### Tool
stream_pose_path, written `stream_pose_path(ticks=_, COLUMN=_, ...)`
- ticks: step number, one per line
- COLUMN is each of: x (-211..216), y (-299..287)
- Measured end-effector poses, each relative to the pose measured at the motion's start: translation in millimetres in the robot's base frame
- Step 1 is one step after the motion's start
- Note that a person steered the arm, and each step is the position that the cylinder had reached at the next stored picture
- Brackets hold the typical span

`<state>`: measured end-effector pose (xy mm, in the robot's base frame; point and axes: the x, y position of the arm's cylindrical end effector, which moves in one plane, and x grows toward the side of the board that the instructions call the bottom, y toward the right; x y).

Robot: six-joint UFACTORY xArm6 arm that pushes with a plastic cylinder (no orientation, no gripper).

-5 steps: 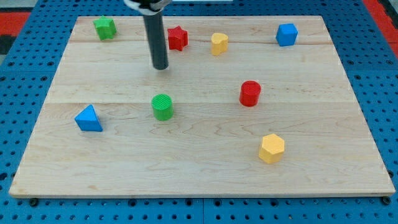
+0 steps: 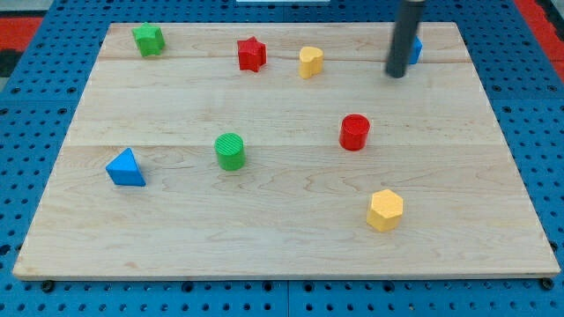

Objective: Move the blue cube to the left side

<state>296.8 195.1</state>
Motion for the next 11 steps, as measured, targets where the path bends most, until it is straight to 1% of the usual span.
stream_pose_path(ticks=1, x=-7.7, y=50.3)
stream_pose_path(ticks=2, x=-43.2, y=67.2)
stream_pose_path(ticks=3, x=-69.3, y=53.7)
stream_pose_path(ticks=4, x=-55.4, y=-24.8)
stream_pose_path(ticks=5, x=-38.0, y=-40.0)
stream_pose_path(ticks=6, x=-34.7, y=-39.6)
stream_pose_path(ticks=7, x=-30.7, y=-94.7)
stream_pose_path(ticks=8, x=-15.3, y=-118.8)
stream_pose_path(ticks=9, x=-17.1, y=-53.0)
stream_pose_path(ticks=10, x=-25.6, y=-22.5)
stream_pose_path(ticks=11, x=-39.6, y=-14.7)
